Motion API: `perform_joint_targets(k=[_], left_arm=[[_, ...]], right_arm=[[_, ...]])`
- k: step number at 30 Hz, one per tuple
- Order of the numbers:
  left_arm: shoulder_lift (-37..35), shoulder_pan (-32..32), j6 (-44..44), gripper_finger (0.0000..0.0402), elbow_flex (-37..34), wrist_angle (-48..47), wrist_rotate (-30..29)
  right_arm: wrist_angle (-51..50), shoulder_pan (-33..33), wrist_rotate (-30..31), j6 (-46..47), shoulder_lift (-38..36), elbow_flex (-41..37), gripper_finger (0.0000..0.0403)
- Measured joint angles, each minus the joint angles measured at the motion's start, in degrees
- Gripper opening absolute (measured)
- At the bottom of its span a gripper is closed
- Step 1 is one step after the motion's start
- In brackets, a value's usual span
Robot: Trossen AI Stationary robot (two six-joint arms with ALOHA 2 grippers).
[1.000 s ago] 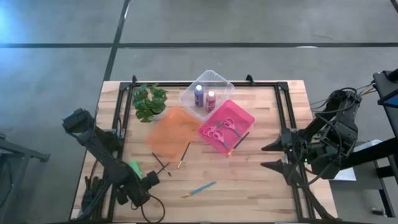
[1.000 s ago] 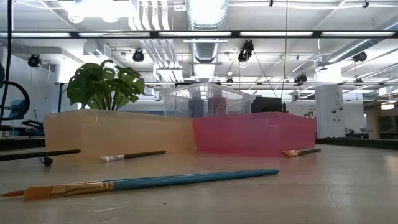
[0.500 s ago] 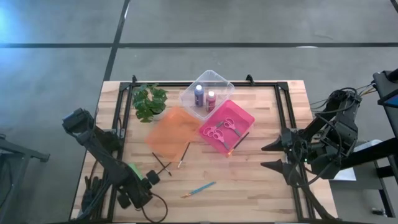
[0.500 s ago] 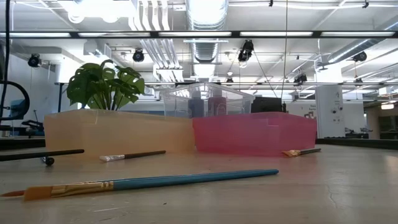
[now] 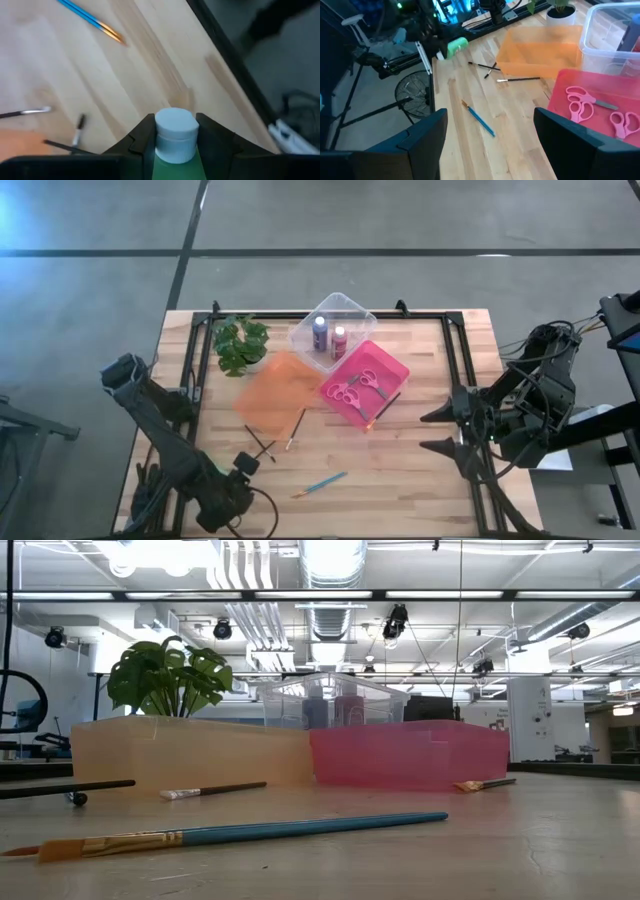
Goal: Pick & Place Paint Supplies
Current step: Put the green paint bottle into the transparent bin
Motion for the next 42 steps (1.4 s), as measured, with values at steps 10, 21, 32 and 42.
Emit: perform_joint_targets(k=[10, 21, 32, 42], left_arm=[[0.0, 6.1, -7.4, 0.0117, 8.9, 2.2, -14.7], [3.7, 23.9, 6.8, 0.0117, 8.7, 30.0, -28.4], [7.4, 42.8, 31.2, 0.0117, 8.8, 66.6, -38.9], [7.1, 52.4, 35.9, 0.0117, 8.9, 76.8, -39.6]], right_arm=[[0.2, 0.1, -1.8, -5.5, 0.0, 0.0, 0.0294], [-0.7, 0.1, -8.2, -12.5, -0.5, 0.0, 0.0294], [-4.5, 1.0, -9.2, -12.2, -1.2, 0.0, 0.0294], [-4.9, 1.0, -8.4, -10.2, -1.2, 0.0, 0.0294]])
